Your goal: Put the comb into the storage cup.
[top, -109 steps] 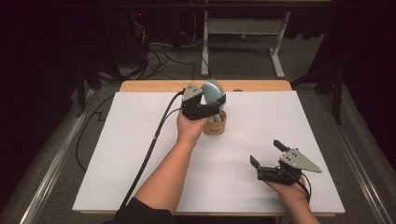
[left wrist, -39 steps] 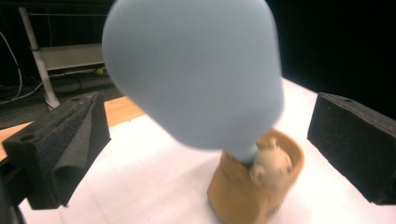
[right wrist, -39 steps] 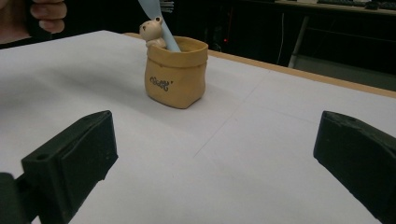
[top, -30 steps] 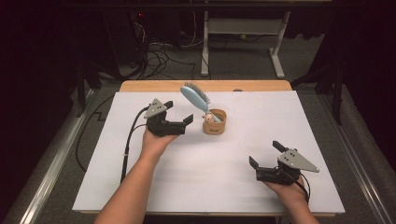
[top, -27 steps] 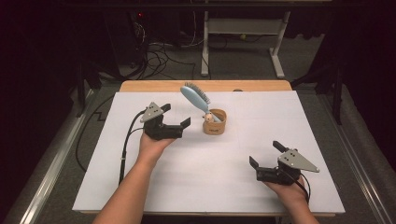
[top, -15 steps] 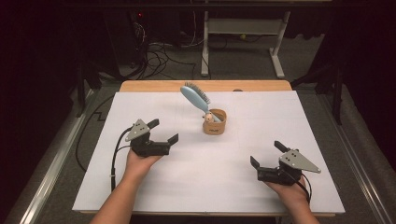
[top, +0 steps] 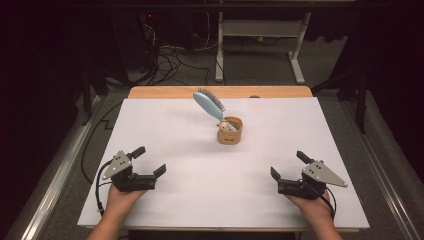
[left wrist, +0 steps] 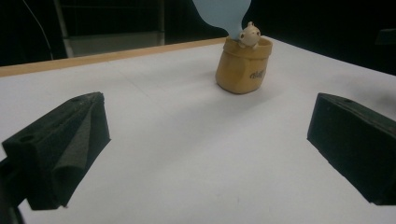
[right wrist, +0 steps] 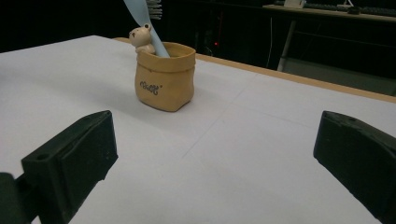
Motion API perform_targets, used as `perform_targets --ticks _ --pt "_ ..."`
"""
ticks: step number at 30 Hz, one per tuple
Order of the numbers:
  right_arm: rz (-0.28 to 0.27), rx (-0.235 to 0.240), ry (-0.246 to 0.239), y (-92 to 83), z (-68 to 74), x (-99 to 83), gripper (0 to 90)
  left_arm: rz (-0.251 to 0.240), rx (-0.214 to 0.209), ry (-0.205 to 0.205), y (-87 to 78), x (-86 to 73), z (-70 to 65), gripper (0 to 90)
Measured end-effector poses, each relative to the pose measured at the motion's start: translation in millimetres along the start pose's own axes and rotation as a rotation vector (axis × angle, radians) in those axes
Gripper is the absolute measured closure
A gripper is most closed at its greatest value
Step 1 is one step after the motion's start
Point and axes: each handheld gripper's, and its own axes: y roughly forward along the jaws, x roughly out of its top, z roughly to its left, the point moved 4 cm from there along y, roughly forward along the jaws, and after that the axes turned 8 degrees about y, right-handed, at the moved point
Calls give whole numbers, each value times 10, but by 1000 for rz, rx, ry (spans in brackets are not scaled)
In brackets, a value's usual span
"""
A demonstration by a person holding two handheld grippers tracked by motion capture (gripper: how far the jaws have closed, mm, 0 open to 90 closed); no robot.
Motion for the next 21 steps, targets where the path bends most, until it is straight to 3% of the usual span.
perform_targets --ticks 8,13,21 --pt "-2 -13 0 -43 -13 -1 4 -17 46 -1 -285 -138 81 0" --pt "4 -18 -4 -32 -5 -7 4 -16 46 -15 -293 -153 120 2" --pt "6 -21 -2 -22 -23 -14 4 -7 45 13 -278 -136 86 2"
